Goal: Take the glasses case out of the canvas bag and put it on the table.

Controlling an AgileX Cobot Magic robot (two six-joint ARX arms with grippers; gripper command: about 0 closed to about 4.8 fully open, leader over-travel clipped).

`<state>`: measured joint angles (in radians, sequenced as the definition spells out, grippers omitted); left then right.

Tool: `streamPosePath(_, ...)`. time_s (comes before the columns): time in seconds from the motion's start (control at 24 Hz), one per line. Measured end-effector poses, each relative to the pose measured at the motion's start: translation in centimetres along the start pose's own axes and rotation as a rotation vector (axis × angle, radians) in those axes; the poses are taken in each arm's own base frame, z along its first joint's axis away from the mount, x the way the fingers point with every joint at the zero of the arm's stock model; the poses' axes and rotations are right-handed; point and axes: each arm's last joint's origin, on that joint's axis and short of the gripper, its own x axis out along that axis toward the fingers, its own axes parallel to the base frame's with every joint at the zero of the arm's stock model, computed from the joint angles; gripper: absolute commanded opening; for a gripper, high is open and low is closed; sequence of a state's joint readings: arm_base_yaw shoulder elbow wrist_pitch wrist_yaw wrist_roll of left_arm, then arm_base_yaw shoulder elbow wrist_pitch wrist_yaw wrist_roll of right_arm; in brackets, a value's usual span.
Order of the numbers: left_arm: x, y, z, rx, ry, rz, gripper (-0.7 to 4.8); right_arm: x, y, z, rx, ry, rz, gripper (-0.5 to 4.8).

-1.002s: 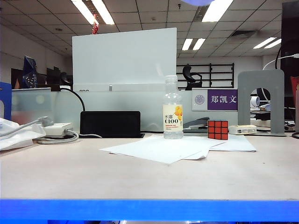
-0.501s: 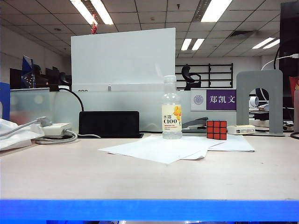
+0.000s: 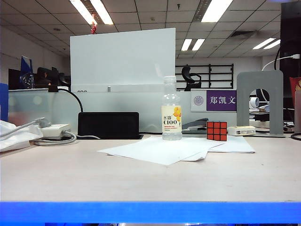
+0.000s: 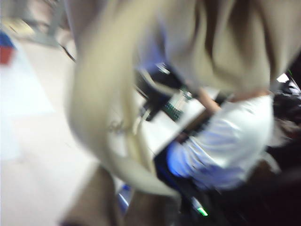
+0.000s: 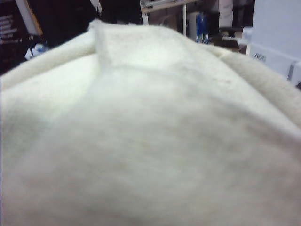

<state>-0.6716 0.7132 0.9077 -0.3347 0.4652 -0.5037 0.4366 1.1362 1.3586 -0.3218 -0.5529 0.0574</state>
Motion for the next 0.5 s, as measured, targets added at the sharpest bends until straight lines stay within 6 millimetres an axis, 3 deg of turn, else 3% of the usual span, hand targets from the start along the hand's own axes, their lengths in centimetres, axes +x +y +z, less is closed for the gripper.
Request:
streamPosePath(0.04, -0.1, 0.0, 0.7, 0.016, -0.027, 0.031, 4.79, 0.0, 0.0, -0.4, -0.001, 0.017, 0.0, 0.72)
streamPosePath(0.38, -0.7, 2.5, 2.9, 0.016, -0.107, 0.196, 4.79, 1.1, 0.0, -5.0, 0.059, 0.167, 0.014, 0.71)
streamPosePath(0.5, -1.3, 2.6, 5.1, 0.047, -0.153, 0.205, 4.79, 1.1, 0.0, -5.9, 0.072, 0.189, 0.023, 0.71)
